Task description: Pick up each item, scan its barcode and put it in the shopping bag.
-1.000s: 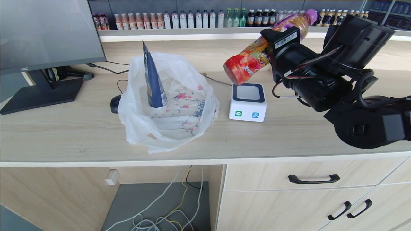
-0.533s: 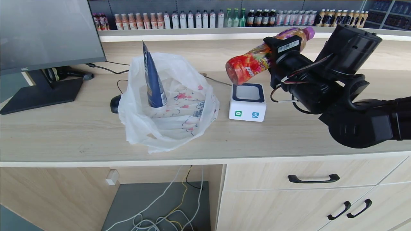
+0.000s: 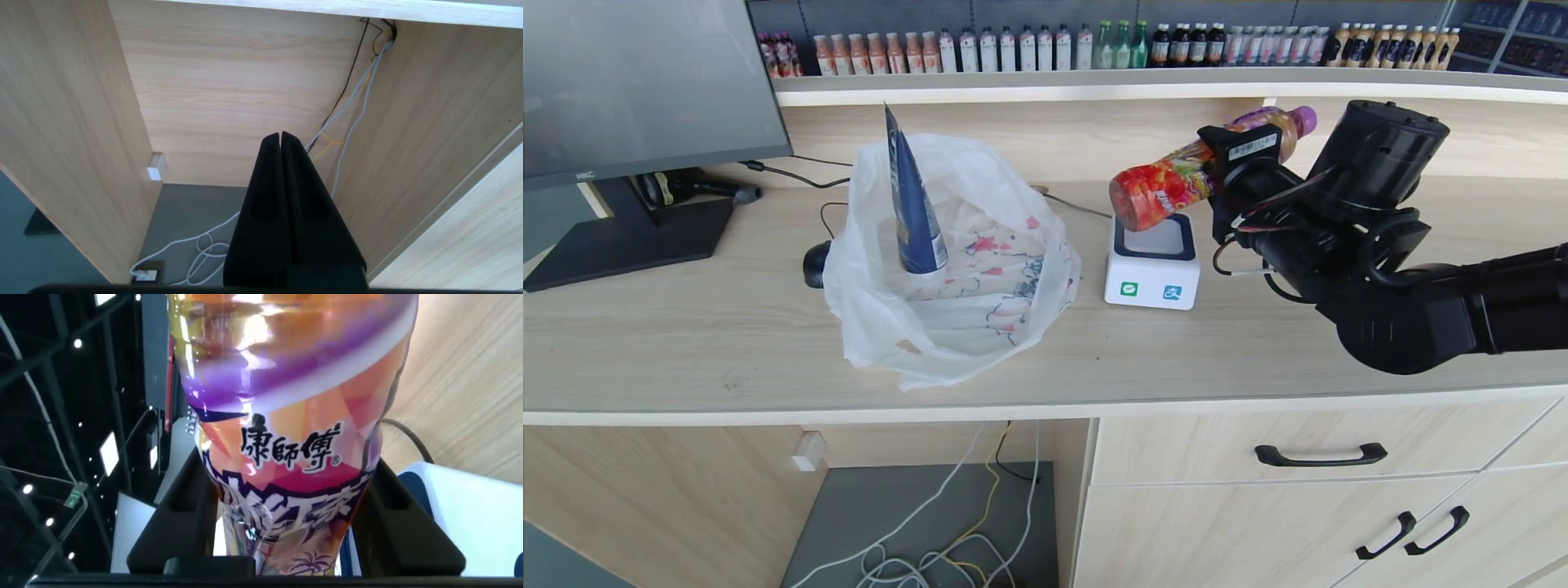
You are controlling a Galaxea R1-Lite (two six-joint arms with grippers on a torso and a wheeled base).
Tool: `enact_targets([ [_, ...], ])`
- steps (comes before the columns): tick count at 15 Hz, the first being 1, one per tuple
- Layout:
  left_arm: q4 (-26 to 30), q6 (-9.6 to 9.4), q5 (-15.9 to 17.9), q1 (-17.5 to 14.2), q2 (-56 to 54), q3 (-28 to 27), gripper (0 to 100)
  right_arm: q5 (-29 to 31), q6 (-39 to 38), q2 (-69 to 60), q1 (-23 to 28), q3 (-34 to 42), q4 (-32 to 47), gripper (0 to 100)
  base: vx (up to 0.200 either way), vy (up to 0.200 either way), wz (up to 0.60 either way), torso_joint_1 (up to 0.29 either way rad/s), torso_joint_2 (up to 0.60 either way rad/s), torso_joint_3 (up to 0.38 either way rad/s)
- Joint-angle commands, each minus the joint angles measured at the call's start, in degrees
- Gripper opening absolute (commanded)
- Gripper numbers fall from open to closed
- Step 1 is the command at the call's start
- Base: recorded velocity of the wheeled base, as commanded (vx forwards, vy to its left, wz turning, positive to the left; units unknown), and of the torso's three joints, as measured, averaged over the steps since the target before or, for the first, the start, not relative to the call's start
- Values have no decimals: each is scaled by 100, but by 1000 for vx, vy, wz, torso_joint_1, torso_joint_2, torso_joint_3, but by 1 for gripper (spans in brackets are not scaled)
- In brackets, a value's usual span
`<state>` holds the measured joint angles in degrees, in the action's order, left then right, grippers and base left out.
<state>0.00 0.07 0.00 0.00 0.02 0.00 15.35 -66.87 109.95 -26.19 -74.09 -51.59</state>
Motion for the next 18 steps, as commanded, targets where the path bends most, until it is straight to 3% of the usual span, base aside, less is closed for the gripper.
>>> enact_targets([
  [1, 0, 1, 0, 0, -2, 0, 0, -32, -2, 36, 8, -9, -9, 0, 0, 0, 0, 0, 0, 0],
  [18, 0, 1, 0, 0, -2, 0, 0, -120, -63, 211, 8, -79, -9, 0, 0, 0, 0, 0, 0, 0],
])
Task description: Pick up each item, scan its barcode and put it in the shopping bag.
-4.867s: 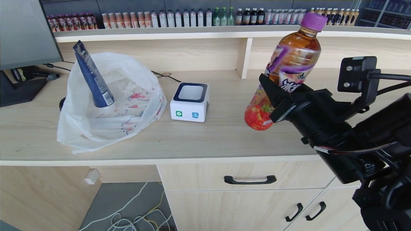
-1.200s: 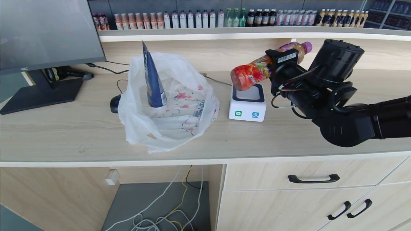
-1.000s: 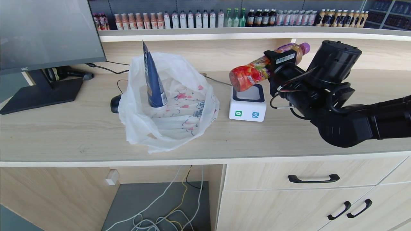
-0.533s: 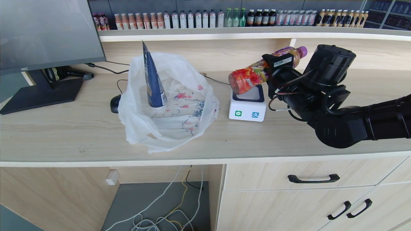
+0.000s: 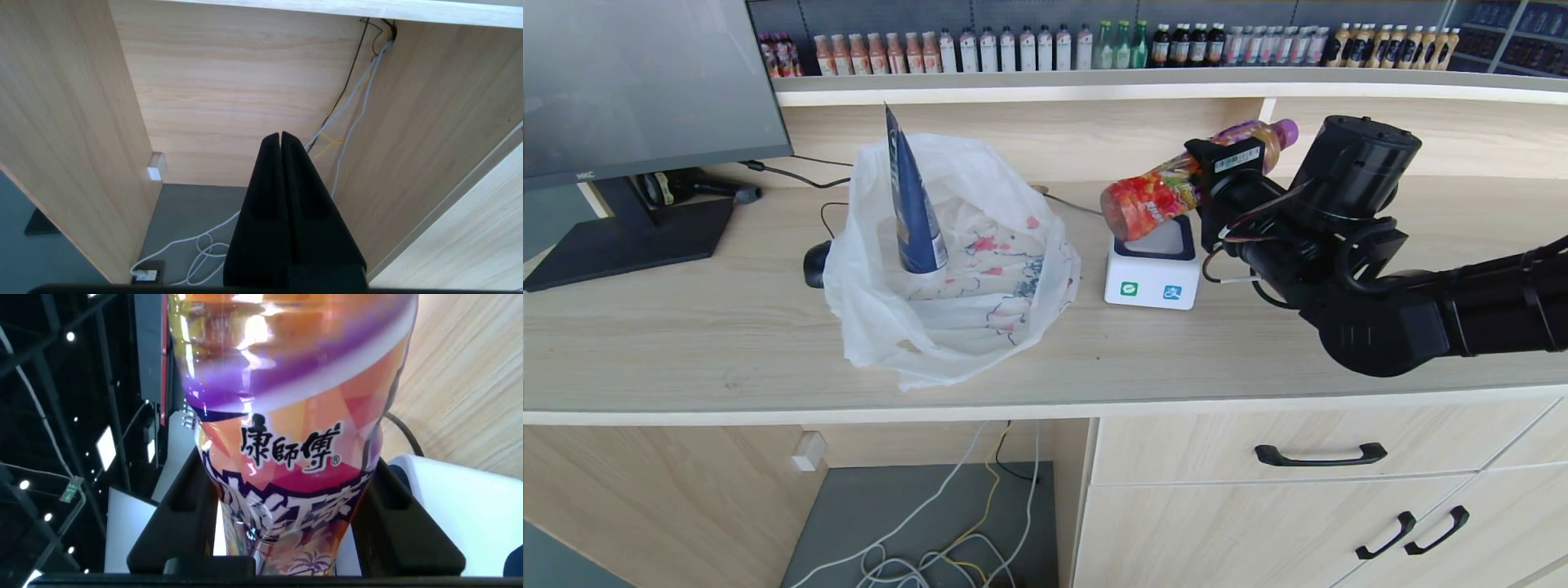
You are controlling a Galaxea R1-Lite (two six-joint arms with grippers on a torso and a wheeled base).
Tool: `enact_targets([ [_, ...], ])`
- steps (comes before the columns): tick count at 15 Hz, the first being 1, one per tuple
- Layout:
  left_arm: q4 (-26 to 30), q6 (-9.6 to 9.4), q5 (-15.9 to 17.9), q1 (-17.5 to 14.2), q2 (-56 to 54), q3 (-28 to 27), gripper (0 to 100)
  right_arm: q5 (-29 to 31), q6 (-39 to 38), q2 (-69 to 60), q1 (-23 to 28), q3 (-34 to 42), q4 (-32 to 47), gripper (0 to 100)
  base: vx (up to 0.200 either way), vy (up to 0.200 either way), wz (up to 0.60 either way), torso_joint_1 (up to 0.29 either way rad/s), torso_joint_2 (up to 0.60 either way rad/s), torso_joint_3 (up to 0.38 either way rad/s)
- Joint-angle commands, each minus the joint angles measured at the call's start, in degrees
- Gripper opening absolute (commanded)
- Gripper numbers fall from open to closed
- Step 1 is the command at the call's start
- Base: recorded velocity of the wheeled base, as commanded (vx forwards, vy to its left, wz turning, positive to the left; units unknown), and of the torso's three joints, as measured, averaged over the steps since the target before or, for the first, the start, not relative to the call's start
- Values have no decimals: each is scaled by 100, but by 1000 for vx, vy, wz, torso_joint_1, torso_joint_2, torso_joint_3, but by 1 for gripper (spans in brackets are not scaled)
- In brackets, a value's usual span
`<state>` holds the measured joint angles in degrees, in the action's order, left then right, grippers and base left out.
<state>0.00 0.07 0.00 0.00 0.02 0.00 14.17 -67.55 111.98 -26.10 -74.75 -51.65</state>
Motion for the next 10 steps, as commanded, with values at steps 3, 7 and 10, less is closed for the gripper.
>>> enact_targets([
  [3, 0, 1, 0, 0, -2, 0, 0, -10, -4, 17, 0, -22, -3, 0, 0, 0, 0, 0, 0, 0],
  [7, 0, 1, 0, 0, -2, 0, 0, -10, 5, -27, -9, -162, 15, 0, 0, 0, 0, 0, 0, 0],
  [10, 0, 1, 0, 0, -2, 0, 0, -10, 14, -142, -9, -329, 252, 0, 0, 0, 0, 0, 0, 0],
])
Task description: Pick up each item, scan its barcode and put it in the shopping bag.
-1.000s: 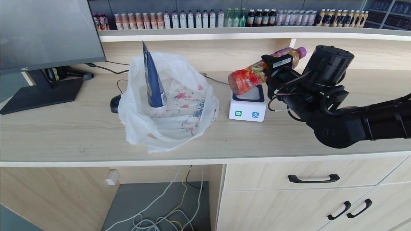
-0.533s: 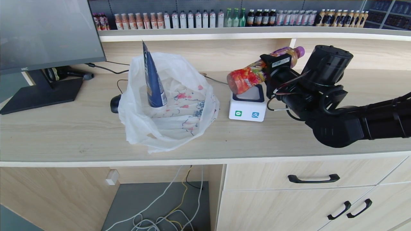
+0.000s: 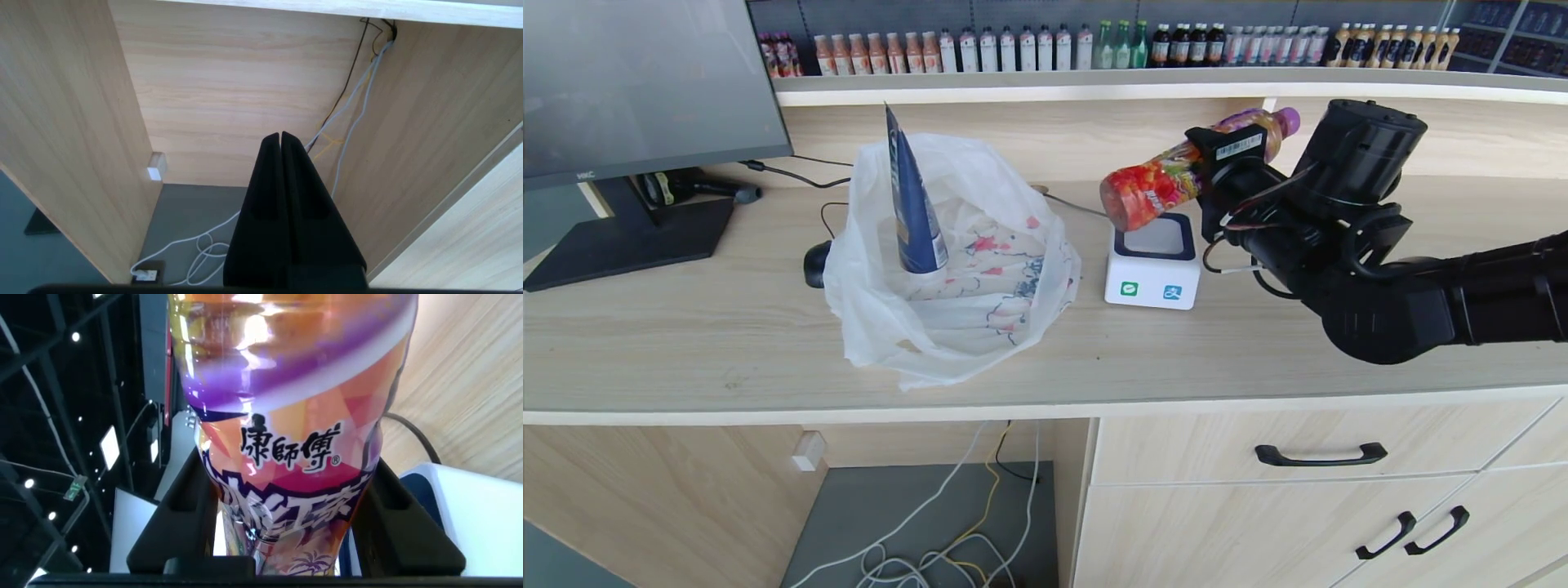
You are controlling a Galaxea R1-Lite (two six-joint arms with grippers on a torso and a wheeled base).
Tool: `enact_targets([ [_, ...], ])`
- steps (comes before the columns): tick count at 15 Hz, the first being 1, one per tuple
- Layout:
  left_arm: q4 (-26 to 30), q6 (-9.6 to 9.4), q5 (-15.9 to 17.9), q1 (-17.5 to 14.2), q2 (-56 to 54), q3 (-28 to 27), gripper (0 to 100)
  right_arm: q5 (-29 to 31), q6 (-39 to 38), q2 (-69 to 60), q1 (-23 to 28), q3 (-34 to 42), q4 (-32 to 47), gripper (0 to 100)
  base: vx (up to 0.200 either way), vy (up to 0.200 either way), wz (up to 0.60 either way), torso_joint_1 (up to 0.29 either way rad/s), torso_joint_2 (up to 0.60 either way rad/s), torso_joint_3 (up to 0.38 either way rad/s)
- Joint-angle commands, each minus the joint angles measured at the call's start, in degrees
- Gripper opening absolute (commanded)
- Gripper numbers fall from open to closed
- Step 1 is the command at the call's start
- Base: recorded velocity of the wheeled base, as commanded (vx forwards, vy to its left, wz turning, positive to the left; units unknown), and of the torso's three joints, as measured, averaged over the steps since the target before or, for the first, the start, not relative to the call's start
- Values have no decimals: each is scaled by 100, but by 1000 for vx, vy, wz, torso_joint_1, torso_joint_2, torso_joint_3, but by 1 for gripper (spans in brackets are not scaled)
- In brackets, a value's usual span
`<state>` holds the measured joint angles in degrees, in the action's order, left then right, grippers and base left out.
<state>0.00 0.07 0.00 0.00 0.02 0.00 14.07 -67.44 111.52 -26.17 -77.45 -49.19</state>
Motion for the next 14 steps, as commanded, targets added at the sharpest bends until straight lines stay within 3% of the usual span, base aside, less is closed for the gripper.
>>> enact_targets([
  [1, 0, 1, 0, 0, -2, 0, 0, -1, 3, -157, -11, -42, 15, 0, 0, 0, 0, 0, 0, 0],
  [5, 0, 1, 0, 0, -2, 0, 0, 8, 310, -605, -213, 81, 23, 0, 0, 0, 0, 0, 0, 0],
  [9, 0, 1, 0, 0, -2, 0, 0, 8, 1259, -1115, -705, 195, 23, 0, 0, 0, 0, 0, 0, 0],
  [14, 0, 1, 0, 0, -2, 0, 0, 26, 3079, -1730, -1039, 951, -47, 0, 0, 0, 0, 0, 0, 0],
])
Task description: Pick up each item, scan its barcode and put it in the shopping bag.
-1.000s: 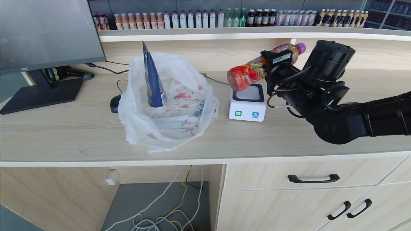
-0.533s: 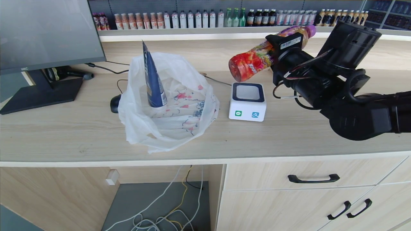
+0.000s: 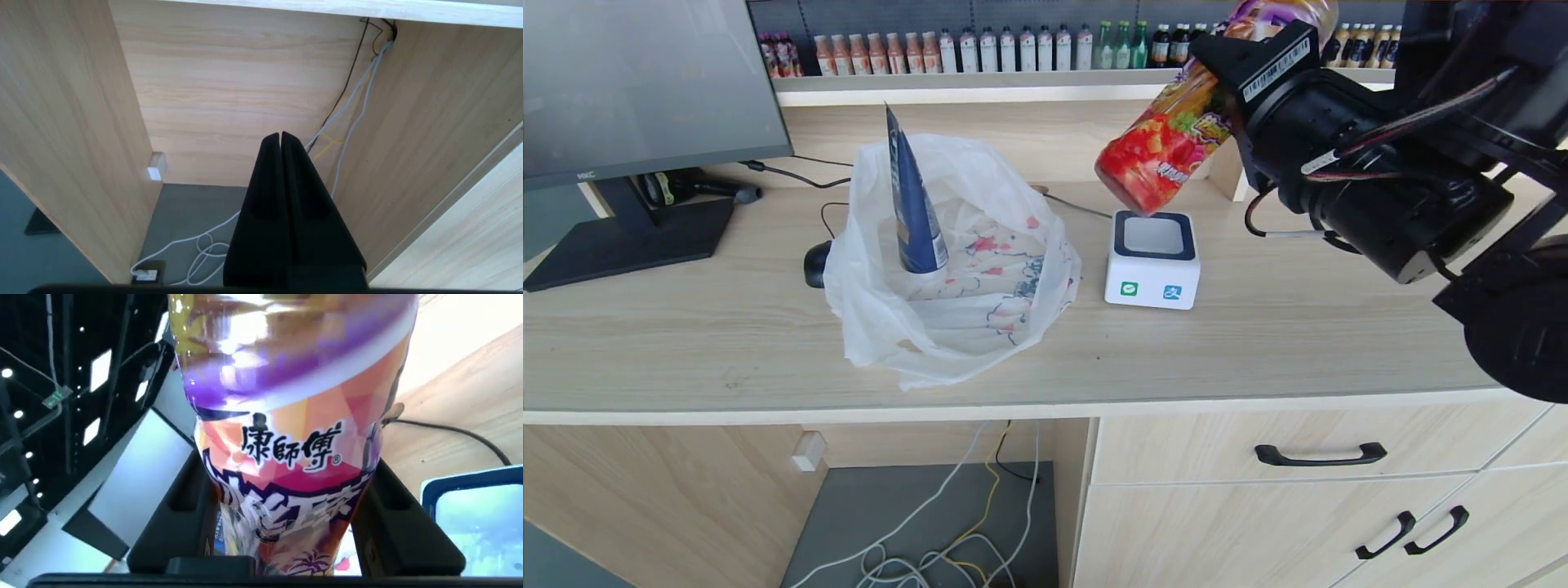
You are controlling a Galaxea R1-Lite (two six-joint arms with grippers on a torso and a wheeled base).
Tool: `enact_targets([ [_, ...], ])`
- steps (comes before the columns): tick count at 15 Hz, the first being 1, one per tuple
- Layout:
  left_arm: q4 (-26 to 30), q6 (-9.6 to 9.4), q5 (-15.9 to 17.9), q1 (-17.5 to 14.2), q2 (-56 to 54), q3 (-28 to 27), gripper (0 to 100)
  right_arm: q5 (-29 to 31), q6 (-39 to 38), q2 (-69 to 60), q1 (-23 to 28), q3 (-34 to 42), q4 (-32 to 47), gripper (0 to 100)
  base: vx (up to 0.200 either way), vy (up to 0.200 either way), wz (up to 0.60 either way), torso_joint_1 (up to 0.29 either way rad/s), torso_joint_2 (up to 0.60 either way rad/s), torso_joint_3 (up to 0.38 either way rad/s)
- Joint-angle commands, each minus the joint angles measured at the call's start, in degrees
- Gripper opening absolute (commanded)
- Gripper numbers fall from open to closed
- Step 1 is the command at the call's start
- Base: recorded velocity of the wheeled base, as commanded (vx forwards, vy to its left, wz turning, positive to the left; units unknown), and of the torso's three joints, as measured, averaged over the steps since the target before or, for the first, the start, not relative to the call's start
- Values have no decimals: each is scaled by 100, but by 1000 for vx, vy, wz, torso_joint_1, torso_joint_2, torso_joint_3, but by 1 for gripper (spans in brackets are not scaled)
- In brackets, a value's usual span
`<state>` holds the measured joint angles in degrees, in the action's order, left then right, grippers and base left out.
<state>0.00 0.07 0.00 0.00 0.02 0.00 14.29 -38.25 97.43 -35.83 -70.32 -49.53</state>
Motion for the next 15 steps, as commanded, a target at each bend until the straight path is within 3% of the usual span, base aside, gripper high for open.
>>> enact_targets([
  [1, 0, 1, 0, 0, -2, 0, 0, 4, 336, -374, -100, 290, -39, 0, 0, 0, 0, 0, 0, 0],
  [4, 0, 1, 0, 0, -2, 0, 0, -75, 1646, -461, -249, 870, -839, 0, 0, 0, 0, 0, 0, 0],
  [8, 0, 1, 0, 0, -2, 0, 0, -225, 2815, -418, -258, 1073, -1419, 0, 0, 0, 0, 0, 0, 0],
  [9, 0, 1, 0, 0, -2, 0, 0, -321, 3307, -418, -258, 1450, -1621, 0, 0, 0, 0, 0, 0, 0],
  [11, 0, 1, 0, 0, -2, 0, 0, -814, 3790, -294, -65, 1855, -2078, 0, 0, 0, 0, 0, 0, 0],
  [15, 0, 1, 0, 0, -2, 0, 0, -866, 4432, 303, 50, 1951, -3256, 0, 0, 0, 0, 0, 0, 0],
])
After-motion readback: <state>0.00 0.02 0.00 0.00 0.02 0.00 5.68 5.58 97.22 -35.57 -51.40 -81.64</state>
